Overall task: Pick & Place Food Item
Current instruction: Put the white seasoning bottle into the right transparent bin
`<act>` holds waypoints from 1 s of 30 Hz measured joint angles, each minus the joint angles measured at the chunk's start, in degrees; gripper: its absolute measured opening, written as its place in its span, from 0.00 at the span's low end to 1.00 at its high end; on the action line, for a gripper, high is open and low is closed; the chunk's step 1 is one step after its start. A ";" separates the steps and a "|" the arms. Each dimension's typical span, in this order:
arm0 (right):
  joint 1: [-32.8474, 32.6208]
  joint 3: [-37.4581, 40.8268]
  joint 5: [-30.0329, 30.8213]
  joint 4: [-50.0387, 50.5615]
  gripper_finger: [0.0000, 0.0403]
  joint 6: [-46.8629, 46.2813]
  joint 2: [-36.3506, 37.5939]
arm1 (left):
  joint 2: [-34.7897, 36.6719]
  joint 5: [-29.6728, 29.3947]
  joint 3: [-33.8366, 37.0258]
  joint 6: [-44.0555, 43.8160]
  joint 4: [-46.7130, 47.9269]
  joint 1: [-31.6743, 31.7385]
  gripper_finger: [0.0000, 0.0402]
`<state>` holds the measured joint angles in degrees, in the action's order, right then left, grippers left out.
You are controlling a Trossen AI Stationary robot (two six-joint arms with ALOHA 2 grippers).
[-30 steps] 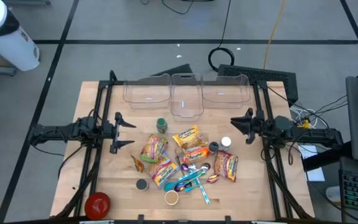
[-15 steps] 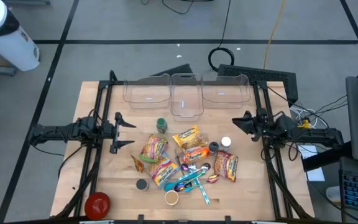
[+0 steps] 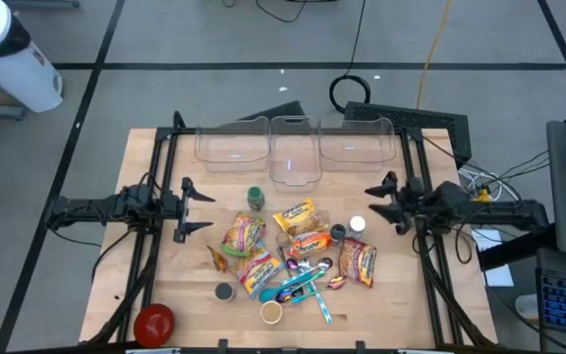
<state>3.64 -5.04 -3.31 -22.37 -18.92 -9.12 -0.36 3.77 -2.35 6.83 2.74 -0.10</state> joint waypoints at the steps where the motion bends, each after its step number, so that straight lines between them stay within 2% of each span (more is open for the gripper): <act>1: 0.00 -1.14 0.00 3.98 0.65 0.53 -1.25 | 0.00 0.00 0.00 0.00 0.02 0.00 0.81; 5: -1.03 -9.02 0.50 14.26 0.77 4.74 -8.06 | 0.01 -0.01 0.00 0.00 0.00 -0.01 0.81; 8: -4.50 -12.64 3.15 19.76 0.79 8.76 -15.34 | 0.01 -0.03 0.00 0.00 0.01 -0.01 0.81; 11: -9.81 -16.72 6.59 20.61 0.77 11.51 -22.49 | 0.00 -0.03 0.00 0.00 -0.01 -0.02 0.81; 16: -19.24 -27.34 18.09 33.21 0.75 12.92 -33.67 | 0.00 -0.31 0.00 0.00 0.04 -0.02 0.81; 19: -23.30 -33.31 25.39 43.84 0.75 9.60 -38.25 | 0.02 -0.31 0.00 0.00 0.04 -0.02 0.81; 22: -25.18 -34.38 27.26 49.74 0.75 3.81 -41.07 | 0.02 -0.32 0.00 0.00 0.03 -0.01 0.81; 30: -26.22 -31.63 27.14 51.59 0.75 -1.48 -43.92 | 0.02 -0.31 0.00 0.00 0.02 0.00 0.81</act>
<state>-22.58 -36.67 23.82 29.22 -20.40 -53.04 -0.34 3.46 -2.35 6.83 2.76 -0.10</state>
